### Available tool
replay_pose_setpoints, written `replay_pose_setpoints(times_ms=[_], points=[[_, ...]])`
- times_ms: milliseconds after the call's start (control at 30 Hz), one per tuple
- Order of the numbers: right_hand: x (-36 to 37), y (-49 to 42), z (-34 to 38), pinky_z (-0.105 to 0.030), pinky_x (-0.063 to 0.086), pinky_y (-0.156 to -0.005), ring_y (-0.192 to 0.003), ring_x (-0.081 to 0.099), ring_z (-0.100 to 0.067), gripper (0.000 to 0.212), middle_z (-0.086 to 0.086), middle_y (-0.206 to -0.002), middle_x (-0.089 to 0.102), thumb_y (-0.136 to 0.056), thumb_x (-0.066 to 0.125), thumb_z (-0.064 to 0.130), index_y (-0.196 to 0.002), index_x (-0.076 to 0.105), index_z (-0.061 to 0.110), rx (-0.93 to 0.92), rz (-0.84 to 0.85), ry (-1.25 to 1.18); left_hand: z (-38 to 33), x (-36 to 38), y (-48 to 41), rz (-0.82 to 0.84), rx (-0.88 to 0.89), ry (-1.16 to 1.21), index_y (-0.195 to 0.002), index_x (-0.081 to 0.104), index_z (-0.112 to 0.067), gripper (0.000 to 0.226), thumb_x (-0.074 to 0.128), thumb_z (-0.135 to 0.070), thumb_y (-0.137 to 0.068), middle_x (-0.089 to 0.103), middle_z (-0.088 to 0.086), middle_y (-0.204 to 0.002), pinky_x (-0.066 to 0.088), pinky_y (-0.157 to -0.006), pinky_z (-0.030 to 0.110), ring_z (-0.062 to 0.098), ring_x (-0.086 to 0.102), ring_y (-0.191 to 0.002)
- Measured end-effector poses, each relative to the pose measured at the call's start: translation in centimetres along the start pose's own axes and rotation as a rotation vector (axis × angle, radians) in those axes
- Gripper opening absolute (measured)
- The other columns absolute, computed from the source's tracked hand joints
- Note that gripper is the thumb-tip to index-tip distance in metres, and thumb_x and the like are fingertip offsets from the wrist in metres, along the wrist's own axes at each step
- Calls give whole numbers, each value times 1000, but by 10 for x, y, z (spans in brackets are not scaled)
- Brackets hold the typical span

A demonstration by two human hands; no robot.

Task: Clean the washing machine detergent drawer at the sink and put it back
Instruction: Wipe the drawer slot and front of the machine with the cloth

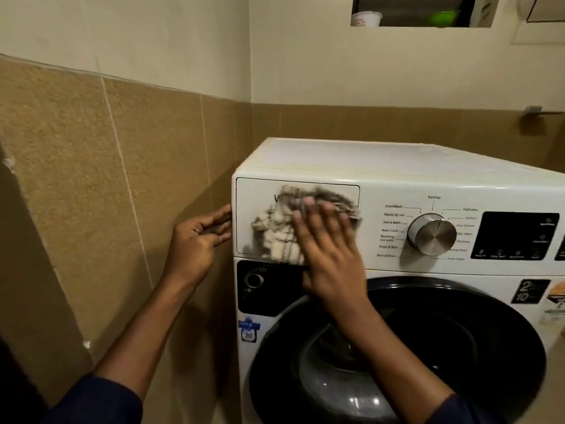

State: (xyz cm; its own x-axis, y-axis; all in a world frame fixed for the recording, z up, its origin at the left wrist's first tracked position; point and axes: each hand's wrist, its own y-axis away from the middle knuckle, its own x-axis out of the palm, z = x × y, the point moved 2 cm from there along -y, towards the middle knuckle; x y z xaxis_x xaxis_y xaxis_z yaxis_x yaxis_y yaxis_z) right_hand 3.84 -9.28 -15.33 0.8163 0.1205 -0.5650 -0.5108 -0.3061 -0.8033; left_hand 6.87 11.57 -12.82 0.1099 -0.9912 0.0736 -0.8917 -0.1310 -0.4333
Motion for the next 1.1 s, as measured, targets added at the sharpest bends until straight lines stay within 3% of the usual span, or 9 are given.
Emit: replay_pose_setpoints(times_ms=[67,200,267,400,600,733,867,967,1100], points=[[-12,11,-25,-45,6,-120,-148,9,-29,90,-14,-158,16,-63,44,18,-150,26,9,206,-49,-27,0,0,1,-1,-10,-17,-131,53,3,60,34,29,-81,63,13,-122,55,-87,19,18,65,-106],[-19,6,-16,-47,1,-120,-148,1,-32,88,-14,-159,6,-65,37,11,-151,19,7,462,-112,-156,0,1,2,-12,-14,-48,-132,54,5,59,34,28,-82,63,13,-126,51,-95,24,20,63,-115],[-11,1,7,-46,1,-120,-148,2,-32,88,-13,-159,6,-65,37,14,-151,20,8,387,-64,-192,1,1,2,-20,-27,-53,-132,54,5,59,34,28,-81,63,13,-126,51,-95,24,21,62,-116],[12,8,54,-42,10,-119,-146,16,-27,79,-8,-157,25,-68,45,20,-147,37,14,-43,131,-158,0,1,1,-32,-38,-48,-129,57,6,60,36,28,-78,66,16,-122,53,-93,26,19,66,-109],[-9,18,28,-41,19,-117,-138,36,-29,82,-14,-143,47,-57,53,0,-138,43,8,194,91,-245,-1,-1,4,-4,-35,-72,-132,56,1,59,40,25,-81,65,9,-125,53,-92,21,16,63,-114],[-20,22,18,-46,41,-106,-131,40,-39,69,-22,-135,46,-62,61,-9,-129,57,9,297,36,-227,3,-2,3,-21,-23,-64,-131,57,-1,59,41,25,-81,66,10,-124,53,-93,24,16,64,-114],[-19,18,31,-46,29,-114,-138,35,-36,67,-21,-141,47,-74,41,17,-140,45,3,278,159,-115,1,-1,5,-26,-20,-69,-131,56,-3,59,40,25,-81,66,10,-124,53,-96,30,16,64,-113],[-20,8,47,-46,22,-117,-139,34,-36,70,-23,-144,44,-78,41,25,-144,37,1,305,237,-98,-1,0,6,-22,-10,-67,-131,56,-6,61,39,25,-80,65,11,-124,52,-97,32,17,64,-114],[-25,-17,65,-44,9,-120,-144,20,-33,72,-21,-153,31,-84,34,29,-150,20,2,246,344,-199,-4,2,9,-19,-14,-46,-129,55,-9,65,37,26,-78,69,7,-116,56,-87,22,7,68,-105]])
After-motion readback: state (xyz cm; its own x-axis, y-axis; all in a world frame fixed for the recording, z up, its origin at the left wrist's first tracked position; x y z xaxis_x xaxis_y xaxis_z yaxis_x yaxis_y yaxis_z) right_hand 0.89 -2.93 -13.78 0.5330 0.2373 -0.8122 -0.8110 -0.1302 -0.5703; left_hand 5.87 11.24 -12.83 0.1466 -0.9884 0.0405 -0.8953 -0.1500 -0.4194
